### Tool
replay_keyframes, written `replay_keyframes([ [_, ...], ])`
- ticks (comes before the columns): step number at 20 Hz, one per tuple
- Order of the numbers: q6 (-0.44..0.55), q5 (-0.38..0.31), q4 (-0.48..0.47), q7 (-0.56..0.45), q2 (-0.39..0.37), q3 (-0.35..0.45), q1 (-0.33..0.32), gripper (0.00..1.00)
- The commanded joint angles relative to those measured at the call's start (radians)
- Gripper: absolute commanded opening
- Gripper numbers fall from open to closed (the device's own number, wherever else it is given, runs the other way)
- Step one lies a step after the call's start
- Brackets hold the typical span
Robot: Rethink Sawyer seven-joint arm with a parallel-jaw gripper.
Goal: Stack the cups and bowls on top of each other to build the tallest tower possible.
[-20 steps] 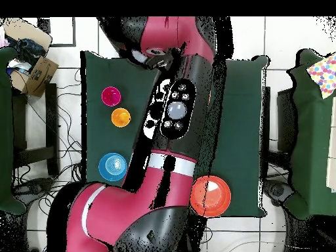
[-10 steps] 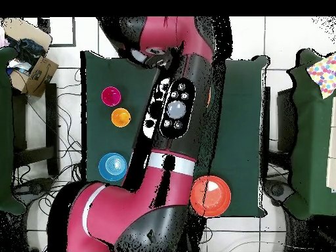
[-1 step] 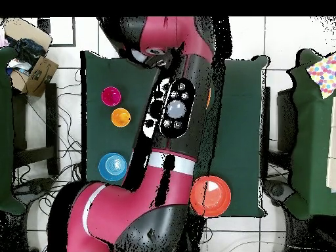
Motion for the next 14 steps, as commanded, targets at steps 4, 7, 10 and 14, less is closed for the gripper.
replay_keyframes([
  [4, -0.072, -0.042, 0.002, -0.145, 0.043, 0.089, -0.015, 0.00],
  [7, -0.072, -0.041, 0.005, -0.145, 0.042, 0.086, -0.014, 0.00],
  [10, -0.071, -0.039, 0.007, -0.144, 0.041, 0.086, -0.012, 0.00],
  [14, -0.070, -0.039, 0.004, -0.143, 0.042, 0.085, -0.012, 0.00],
])
